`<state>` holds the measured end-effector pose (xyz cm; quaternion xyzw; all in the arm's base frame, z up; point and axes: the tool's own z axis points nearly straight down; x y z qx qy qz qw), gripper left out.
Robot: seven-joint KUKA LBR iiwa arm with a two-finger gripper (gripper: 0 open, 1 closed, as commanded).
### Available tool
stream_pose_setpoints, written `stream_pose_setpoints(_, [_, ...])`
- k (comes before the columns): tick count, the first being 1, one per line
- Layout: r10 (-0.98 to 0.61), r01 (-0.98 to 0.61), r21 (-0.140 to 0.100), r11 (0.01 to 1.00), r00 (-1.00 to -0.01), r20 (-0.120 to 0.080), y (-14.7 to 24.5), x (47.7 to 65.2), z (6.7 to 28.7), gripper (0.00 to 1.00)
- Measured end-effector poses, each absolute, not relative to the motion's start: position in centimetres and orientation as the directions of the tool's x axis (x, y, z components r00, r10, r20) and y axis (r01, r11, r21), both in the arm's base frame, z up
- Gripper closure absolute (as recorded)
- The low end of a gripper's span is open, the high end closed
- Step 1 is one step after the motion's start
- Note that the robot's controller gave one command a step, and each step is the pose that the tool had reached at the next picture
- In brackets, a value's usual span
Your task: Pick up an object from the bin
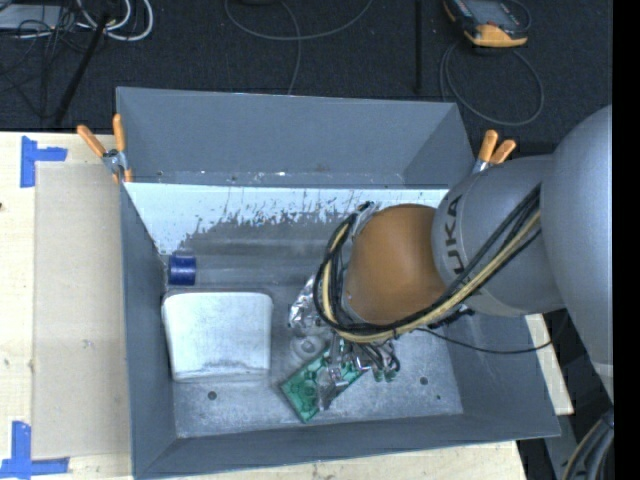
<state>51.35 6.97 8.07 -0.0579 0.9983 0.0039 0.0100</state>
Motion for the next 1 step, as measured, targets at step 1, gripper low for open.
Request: stream_pose_setpoints(1, [-0.430, -0.430, -0.004, 0.903, -0.902, -0.028, 5.88, 52.29, 8.01, 0.00])
